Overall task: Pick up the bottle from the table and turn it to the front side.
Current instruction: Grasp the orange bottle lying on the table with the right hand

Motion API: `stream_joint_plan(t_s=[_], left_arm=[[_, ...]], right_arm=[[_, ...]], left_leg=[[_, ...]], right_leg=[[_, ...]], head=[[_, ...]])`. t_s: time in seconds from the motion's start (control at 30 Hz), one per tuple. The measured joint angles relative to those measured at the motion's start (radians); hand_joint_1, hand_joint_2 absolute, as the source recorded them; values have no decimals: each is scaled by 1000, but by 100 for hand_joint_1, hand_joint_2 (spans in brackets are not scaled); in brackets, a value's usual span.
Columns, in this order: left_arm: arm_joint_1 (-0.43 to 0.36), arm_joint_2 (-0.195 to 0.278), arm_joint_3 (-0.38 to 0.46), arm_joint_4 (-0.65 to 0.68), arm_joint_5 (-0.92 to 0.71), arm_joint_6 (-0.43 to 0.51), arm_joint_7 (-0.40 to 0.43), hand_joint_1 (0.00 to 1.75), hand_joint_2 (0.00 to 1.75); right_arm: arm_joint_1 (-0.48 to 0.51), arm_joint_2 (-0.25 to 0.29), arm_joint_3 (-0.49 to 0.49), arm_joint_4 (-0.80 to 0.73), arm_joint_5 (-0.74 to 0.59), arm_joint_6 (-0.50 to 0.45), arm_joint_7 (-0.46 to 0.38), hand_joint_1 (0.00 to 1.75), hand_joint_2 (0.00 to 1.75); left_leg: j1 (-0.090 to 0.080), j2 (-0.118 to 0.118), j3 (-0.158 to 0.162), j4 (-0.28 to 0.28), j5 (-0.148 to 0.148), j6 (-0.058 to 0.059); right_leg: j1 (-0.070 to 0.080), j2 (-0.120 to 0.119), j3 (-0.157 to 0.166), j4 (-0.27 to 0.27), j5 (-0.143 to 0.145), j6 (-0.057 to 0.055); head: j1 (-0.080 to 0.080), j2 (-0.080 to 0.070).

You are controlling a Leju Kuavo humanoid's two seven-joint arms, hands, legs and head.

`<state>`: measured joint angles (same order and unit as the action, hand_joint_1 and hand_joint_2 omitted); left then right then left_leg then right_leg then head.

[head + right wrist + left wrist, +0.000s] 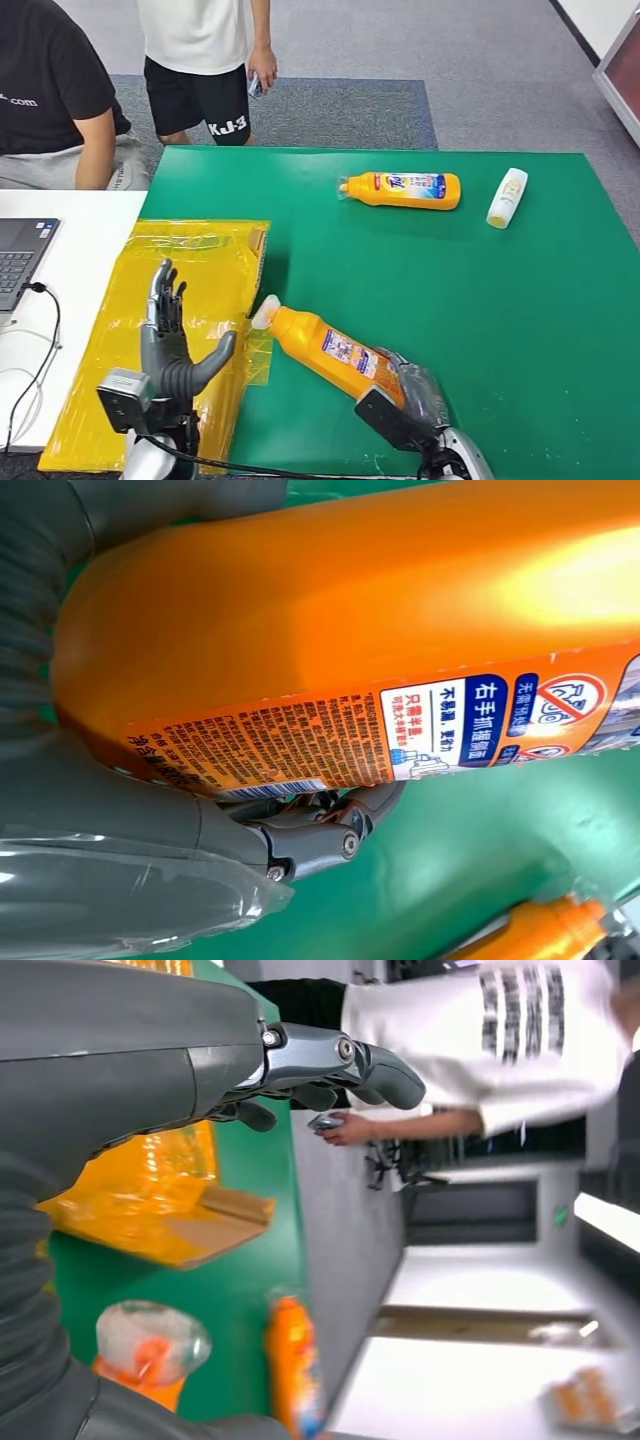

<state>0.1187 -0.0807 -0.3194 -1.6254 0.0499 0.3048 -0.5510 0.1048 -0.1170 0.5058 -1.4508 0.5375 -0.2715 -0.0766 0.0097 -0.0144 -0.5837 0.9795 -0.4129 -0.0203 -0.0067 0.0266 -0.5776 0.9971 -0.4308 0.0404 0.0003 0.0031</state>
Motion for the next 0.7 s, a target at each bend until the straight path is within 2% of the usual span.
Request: stream_joint_plan(t_s=[0.13, 0.3, 0.53, 0.7], left_arm=[[15, -14, 18, -67, 115, -59, -4, 0, 175], [47, -20, 14, -106, 190, -96, 47, 0, 175], [56, -4, -55, -59, 186, -67, 112, 0, 175], [32, 18, -98, 1, 232, -90, 147, 0, 175]], right_arm=[[4, 19, -13, 0, -55, -9, -19, 175, 175], [6, 53, -38, 0, -178, -14, -63, 175, 175], [2, 73, -60, -7, -252, -22, -97, 175, 175], [-9, 81, -59, -33, -261, -17, -120, 175, 175]], left_leg=[[0, 0, -1, 0, 0, 0], [0, 0, -3, 0, 0, 0], [0, 0, -4, 0, 0, 0], [0, 0, -4, 0, 0, 0]], right_leg=[[0, 0, -1, 0, 0, 0], [-1, 0, -3, 0, 0, 0], [-1, 0, -4, 0, 0, 0], [-1, 0, -5, 0, 0, 0]], head=[[0, 0], [0, 0], [0, 0], [0, 0]])
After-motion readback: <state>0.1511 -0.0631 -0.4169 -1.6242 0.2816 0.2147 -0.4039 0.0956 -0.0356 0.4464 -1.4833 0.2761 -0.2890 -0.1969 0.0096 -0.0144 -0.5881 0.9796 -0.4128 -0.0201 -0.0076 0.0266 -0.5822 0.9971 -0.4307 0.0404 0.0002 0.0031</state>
